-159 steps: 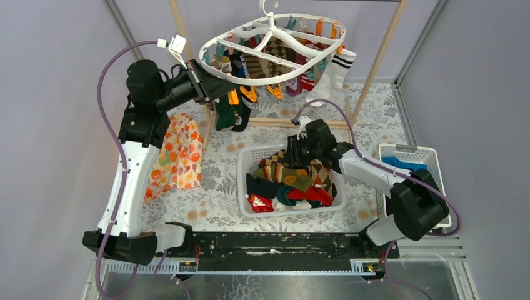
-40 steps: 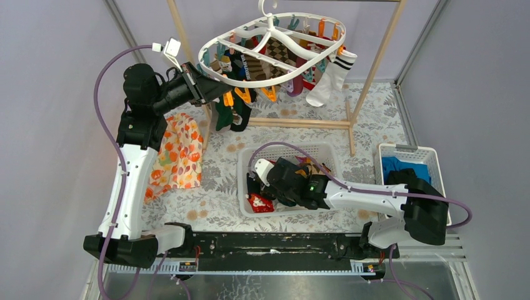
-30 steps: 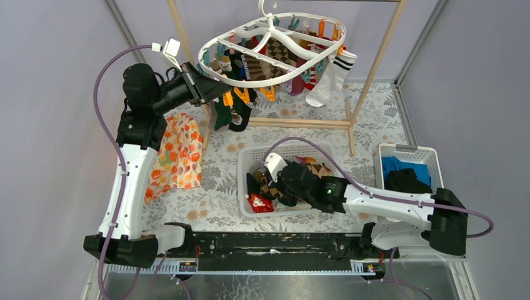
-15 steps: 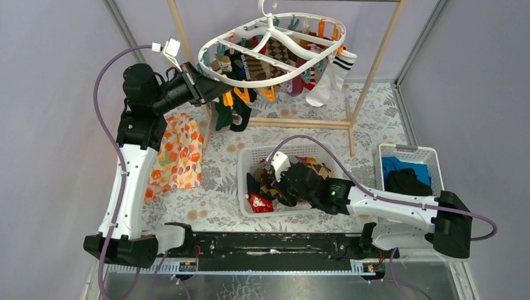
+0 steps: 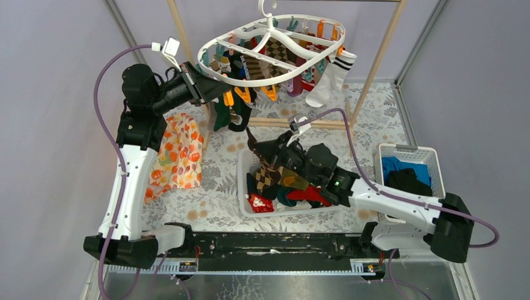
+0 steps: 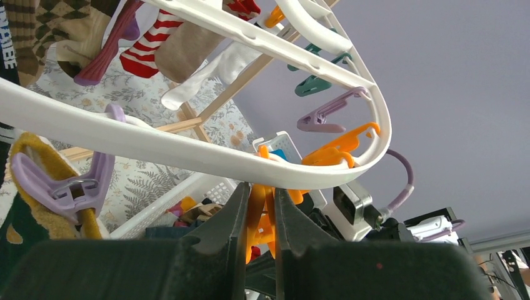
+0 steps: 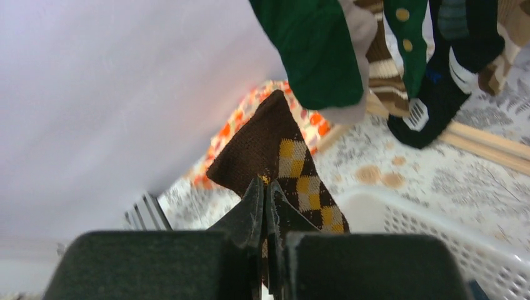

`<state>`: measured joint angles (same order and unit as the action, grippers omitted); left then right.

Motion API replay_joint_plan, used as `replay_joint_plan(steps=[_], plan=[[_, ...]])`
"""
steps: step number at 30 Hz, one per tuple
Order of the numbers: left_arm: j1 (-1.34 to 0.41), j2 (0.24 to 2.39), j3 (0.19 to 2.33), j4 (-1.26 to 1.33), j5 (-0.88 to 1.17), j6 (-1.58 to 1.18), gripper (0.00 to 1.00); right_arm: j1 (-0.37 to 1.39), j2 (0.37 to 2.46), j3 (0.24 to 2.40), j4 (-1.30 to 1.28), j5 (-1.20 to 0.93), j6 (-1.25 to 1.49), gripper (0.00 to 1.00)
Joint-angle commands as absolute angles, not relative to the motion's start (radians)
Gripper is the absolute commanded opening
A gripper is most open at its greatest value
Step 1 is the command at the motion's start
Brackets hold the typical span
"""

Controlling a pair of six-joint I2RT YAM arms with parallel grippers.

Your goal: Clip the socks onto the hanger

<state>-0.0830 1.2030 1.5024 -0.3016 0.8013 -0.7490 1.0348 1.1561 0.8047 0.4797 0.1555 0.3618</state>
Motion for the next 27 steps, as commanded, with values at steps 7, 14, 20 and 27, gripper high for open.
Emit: replay_joint_plan(steps=[7, 14, 20, 27], plan=[[-0.075, 1.168, 1.466, -0.240, 0.816, -0.741, 0.06, 1.035, 1.348, 1.009, 0.765, 0.379, 0.509, 0.00], [-0.077, 1.161, 1.461, -0.238, 0.798, -0.725, 0.06, 1.077, 1.423, 1.111, 0.746, 0.487, 0.477, 0.00], [-0.076, 1.157, 1.449, -0.238, 0.795, -0.720, 0.06, 1.100, 1.469, 1.200, 0.710, 0.562, 0.445, 0.00], [-0.077, 1.158, 1.454, -0.238, 0.789, -0.718, 0.06, 1.105, 1.508, 1.249, 0.701, 0.557, 0.447, 0.00]])
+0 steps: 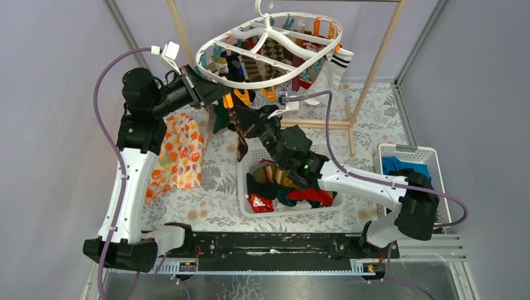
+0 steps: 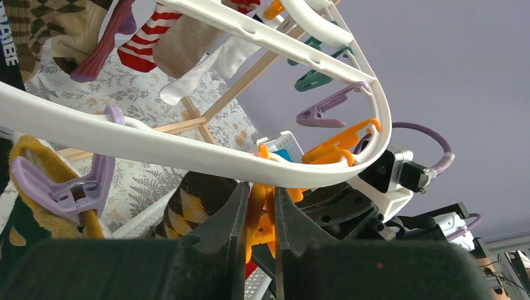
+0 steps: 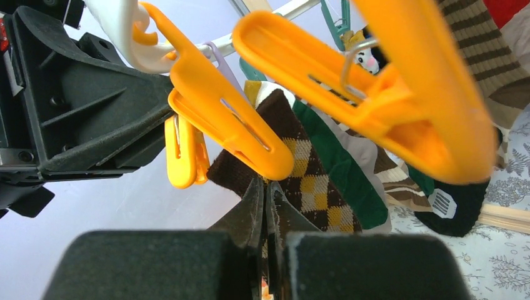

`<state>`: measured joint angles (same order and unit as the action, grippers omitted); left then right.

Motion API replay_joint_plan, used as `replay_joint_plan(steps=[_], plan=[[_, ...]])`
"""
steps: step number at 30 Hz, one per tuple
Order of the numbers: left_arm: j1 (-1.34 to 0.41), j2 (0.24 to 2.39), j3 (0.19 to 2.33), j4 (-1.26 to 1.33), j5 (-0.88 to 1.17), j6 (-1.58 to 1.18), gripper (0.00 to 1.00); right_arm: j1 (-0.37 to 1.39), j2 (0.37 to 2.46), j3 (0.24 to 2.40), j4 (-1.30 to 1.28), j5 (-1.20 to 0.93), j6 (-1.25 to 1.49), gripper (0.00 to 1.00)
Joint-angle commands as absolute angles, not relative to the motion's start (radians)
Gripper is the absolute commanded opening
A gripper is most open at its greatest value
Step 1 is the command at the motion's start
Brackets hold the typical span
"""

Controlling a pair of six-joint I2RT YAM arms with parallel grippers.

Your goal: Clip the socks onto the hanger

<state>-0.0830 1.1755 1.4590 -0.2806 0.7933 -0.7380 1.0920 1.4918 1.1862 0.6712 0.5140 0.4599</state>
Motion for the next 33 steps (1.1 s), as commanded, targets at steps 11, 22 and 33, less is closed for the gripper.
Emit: replay_joint_plan(steps=[11, 22, 33], plan=[[-0.077, 1.151, 1.457, -0.236, 0.772, -0.695, 0.06, 1.134, 1.486, 1.230, 0.671, 0.579, 0.432, 0.00], [-0.076, 1.140, 1.450, -0.238, 0.744, -0.655, 0.06, 1.157, 1.473, 1.235, 0.676, 0.598, 0.406, 0.00], [-0.087, 1.143, 1.443, -0.239, 0.738, -0.653, 0.06, 1.169, 1.487, 1.267, 0.677, 0.599, 0.390, 0.00]])
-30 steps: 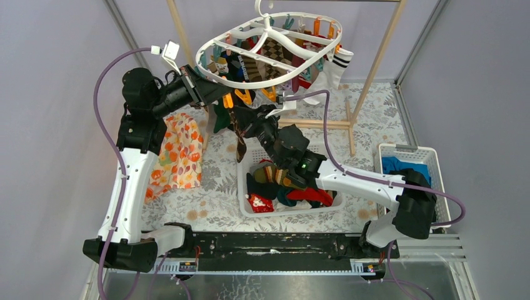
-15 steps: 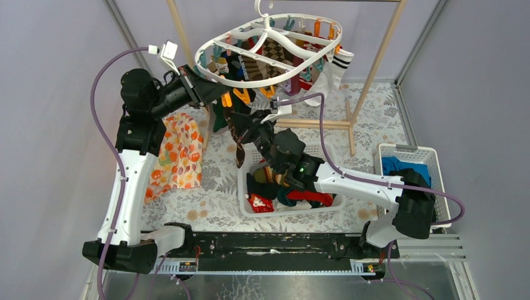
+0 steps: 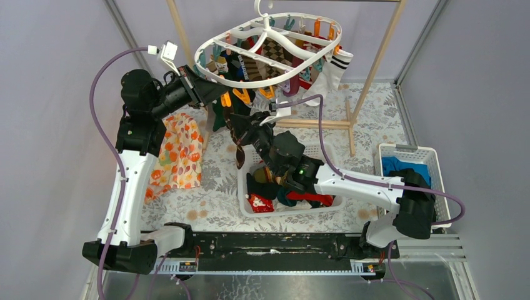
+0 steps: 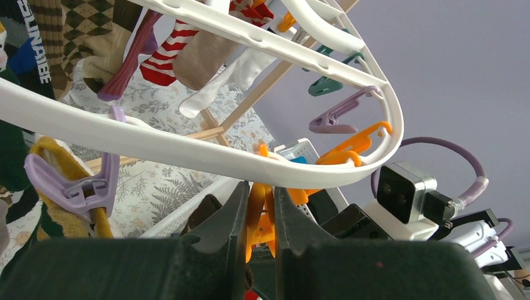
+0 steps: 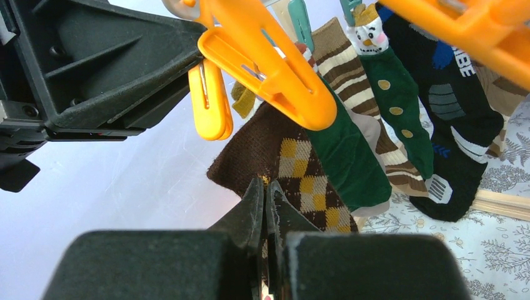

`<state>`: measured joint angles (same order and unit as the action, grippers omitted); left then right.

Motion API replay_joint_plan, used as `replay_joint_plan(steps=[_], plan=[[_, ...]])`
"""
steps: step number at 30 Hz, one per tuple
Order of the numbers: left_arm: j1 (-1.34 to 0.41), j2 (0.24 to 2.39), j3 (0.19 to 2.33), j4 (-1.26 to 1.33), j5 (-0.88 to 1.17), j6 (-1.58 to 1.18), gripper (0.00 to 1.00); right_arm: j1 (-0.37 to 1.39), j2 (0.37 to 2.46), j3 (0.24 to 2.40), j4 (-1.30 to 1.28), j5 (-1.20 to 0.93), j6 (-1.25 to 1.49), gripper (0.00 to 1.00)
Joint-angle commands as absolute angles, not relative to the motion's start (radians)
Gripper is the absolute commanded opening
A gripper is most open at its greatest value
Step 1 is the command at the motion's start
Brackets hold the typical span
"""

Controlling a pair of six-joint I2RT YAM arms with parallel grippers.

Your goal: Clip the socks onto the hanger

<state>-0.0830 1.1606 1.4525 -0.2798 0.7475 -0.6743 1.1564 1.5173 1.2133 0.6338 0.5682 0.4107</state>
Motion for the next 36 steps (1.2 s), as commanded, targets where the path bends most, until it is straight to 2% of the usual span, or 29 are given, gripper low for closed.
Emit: replay_joint_plan(steps=[1, 32, 34, 36], plan=[[-0.087, 1.143, 1.442, -0.239, 0.738, -0.652, 0.06, 1.169, 1.490, 1.273, 0.674, 0.597, 0.390, 0.00], [-0.098, 1.147, 1.449, -0.239, 0.720, -0.647, 0.07, 1.177, 1.525, 1.357, 0.635, 0.555, 0.391, 0.00], [-0.098, 1.146, 1.447, -0.238, 0.717, -0.645, 0.15, 1.177, 1.522, 1.350, 0.640, 0.554, 0.392, 0.00], [-0.098, 1.144, 1.446, -0.238, 0.715, -0.642, 0.33, 1.176, 1.520, 1.347, 0.647, 0.556, 0.394, 0.00]])
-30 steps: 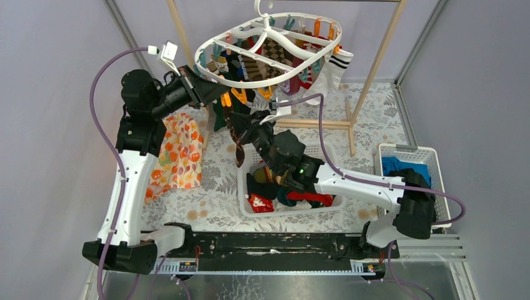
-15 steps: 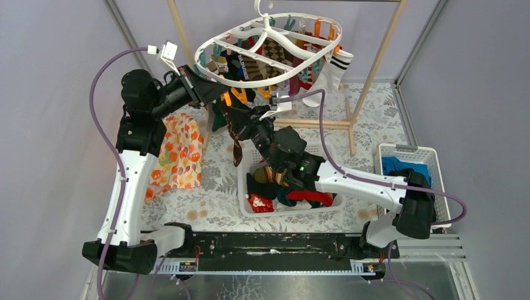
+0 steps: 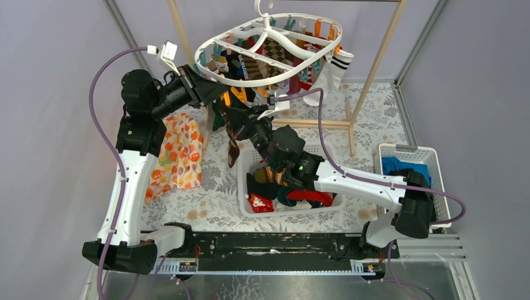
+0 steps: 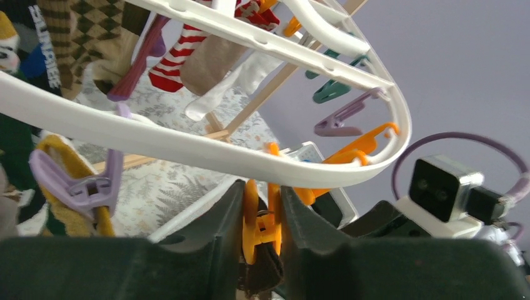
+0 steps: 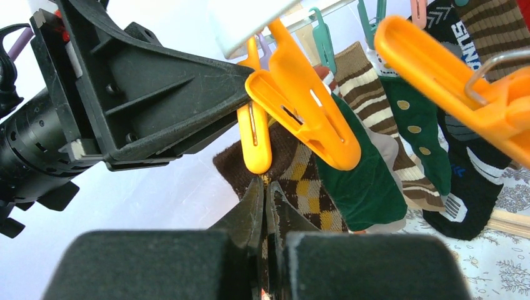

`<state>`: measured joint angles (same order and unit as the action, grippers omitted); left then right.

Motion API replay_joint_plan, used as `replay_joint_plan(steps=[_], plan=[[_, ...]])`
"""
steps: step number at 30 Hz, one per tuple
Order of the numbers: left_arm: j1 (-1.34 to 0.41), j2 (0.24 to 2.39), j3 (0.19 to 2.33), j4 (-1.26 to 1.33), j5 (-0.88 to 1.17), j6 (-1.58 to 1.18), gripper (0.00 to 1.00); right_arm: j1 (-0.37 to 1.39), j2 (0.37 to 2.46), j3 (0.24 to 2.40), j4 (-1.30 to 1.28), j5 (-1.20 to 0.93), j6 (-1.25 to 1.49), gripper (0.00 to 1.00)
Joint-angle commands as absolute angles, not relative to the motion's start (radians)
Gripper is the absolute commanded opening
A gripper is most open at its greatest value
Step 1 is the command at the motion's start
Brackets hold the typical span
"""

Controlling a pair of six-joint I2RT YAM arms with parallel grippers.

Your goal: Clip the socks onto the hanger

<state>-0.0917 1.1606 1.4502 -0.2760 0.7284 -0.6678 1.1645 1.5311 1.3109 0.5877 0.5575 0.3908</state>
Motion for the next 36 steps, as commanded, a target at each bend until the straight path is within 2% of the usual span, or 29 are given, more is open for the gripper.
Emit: replay_joint_plan(steps=[1, 3, 10, 14, 18, 26, 28, 31, 36], plan=[[-0.098, 1.143, 1.447, -0.240, 0.715, -0.640, 0.38, 1.176, 1.520, 1.347, 0.652, 0.556, 0.393, 0.00], [-0.098, 1.140, 1.448, -0.246, 0.715, -0.638, 0.48, 1.177, 1.520, 1.345, 0.662, 0.557, 0.389, 0.00], [-0.098, 1.120, 1.451, -0.283, 0.715, -0.608, 0.68, 1.177, 1.522, 1.342, 0.688, 0.564, 0.387, 0.00], [-0.098, 1.097, 1.436, -0.314, 0.719, -0.579, 0.71, 1.176, 1.519, 1.333, 0.699, 0.568, 0.393, 0.00], [-0.098, 1.072, 1.399, -0.326, 0.733, -0.555, 0.62, 1.176, 1.519, 1.327, 0.710, 0.561, 0.399, 0.00], [-0.097, 1.070, 1.379, -0.325, 0.747, -0.551, 0.26, 1.176, 1.523, 1.323, 0.723, 0.510, 0.422, 0.00], [-0.097, 1.072, 1.383, -0.323, 0.739, -0.551, 0.18, 1.176, 1.518, 1.314, 0.720, 0.498, 0.431, 0.17], [-0.097, 1.074, 1.396, -0.328, 0.726, -0.544, 0.14, 1.175, 1.493, 1.277, 0.723, 0.493, 0.444, 0.40], [-0.093, 1.075, 1.411, -0.342, 0.697, -0.526, 0.13, 1.169, 1.425, 1.162, 0.746, 0.481, 0.458, 0.64]])
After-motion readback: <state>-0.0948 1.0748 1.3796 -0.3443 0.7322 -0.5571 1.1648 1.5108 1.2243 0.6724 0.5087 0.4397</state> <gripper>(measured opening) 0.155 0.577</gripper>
